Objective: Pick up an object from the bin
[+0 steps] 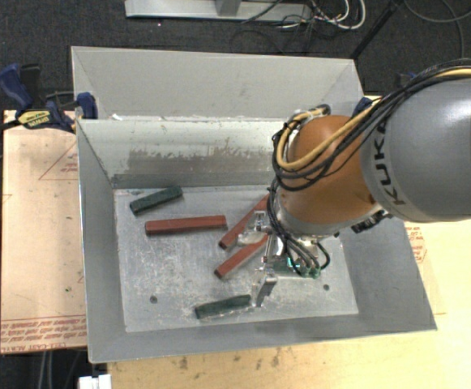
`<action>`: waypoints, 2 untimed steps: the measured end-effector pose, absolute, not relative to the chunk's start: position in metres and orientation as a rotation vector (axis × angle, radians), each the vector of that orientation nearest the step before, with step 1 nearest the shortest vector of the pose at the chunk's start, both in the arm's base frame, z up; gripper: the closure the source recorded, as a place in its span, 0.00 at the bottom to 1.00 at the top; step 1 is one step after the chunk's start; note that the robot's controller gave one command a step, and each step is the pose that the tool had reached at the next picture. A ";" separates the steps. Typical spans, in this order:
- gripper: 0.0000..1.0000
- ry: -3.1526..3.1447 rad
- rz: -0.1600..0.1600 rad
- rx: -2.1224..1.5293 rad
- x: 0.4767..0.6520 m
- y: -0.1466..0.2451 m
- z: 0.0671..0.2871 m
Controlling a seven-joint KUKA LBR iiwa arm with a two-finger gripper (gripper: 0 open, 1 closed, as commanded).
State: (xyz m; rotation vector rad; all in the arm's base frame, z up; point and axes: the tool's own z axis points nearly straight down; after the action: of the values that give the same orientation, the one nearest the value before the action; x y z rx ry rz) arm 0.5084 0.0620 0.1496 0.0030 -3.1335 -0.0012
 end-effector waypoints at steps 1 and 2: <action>0.00 -3.141 -0.002 0.000 0.510 0.062 0.153; 1.00 -3.164 -0.008 -0.115 0.544 0.036 0.079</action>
Offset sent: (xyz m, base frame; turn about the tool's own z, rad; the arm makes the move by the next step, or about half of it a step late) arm 0.0278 -0.0270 -0.0796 0.0737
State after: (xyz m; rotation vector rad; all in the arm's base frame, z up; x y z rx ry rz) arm 0.5443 0.0364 0.0786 -0.1148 -3.1644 -0.0081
